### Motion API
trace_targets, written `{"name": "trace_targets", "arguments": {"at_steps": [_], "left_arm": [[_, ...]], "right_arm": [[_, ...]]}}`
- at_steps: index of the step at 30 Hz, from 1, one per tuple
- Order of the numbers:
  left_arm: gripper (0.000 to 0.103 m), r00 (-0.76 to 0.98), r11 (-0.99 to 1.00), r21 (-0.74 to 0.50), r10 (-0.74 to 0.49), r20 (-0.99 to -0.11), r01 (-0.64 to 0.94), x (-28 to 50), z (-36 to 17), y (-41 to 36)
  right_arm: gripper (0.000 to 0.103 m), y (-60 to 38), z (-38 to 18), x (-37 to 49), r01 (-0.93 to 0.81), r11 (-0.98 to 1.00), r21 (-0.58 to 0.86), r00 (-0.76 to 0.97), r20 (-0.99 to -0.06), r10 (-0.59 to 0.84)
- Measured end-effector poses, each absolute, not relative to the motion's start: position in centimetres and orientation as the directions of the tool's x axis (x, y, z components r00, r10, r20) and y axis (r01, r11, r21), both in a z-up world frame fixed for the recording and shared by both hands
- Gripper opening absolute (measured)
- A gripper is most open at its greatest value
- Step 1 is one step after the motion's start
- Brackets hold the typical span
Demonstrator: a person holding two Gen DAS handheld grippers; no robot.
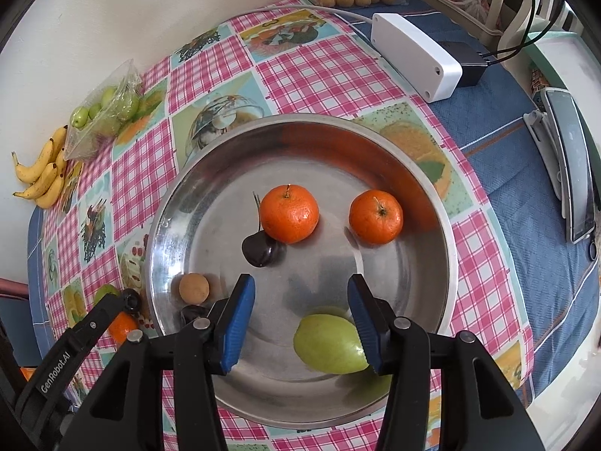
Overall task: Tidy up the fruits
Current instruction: 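Open the left tool to drop the dark plum into the plate, then move both open tools back toward the remaining fruits on the cloth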
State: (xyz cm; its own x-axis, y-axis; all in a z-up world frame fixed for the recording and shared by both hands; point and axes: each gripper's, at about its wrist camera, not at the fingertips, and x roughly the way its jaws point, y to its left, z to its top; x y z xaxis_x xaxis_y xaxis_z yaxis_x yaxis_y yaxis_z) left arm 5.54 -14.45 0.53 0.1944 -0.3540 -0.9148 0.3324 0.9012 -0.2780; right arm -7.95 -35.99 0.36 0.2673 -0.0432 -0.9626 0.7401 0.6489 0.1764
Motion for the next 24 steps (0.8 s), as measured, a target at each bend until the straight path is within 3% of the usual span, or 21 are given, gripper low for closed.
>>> {"name": "trace_targets", "arguments": {"at_steps": [5, 7, 13, 21, 23, 24], "left_arm": [[0.046, 0.192, 0.906, -0.281, -0.352, -0.916, 0.317, 5.83, 0.36, -13.98], [0.048, 0.193, 0.908, -0.277, -0.347, -0.918, 0.315, 5.82, 0.32, -13.99], [0.069, 0.199, 0.921, -0.234, -0.304, -0.932, 0.313, 5.80, -0.07, -14.09], [0.091, 0.220, 0.934, -0.186, -0.259, -0.940, 0.304, 5.97, -0.50, -13.96], [0.103, 0.231, 0.937, -0.174, -0.249, -0.940, 0.302, 6.00, -0.53, -13.88], [0.103, 0.241, 0.939, -0.166, -0.244, -0.939, 0.303, 6.01, -0.52, -13.85]], "right_arm": [[0.053, -35.82, 0.15, -7.82, 0.740, 0.651, 0.168, 0.259, -0.965, -0.045], [0.058, -35.85, 0.08, -7.92, 0.744, 0.646, 0.168, 0.257, -0.965, -0.046], [0.080, -35.95, 0.01, -7.98, 0.753, 0.637, 0.166, 0.256, -0.965, -0.052], [0.082, -35.96, -0.03, -8.19, 0.765, 0.624, 0.160, 0.253, -0.966, -0.062], [0.083, -35.95, -0.06, -8.24, 0.767, 0.621, 0.160, 0.253, -0.965, -0.064], [0.091, -35.94, -0.04, -8.27, 0.768, 0.621, 0.160, 0.254, -0.965, -0.066]]}}
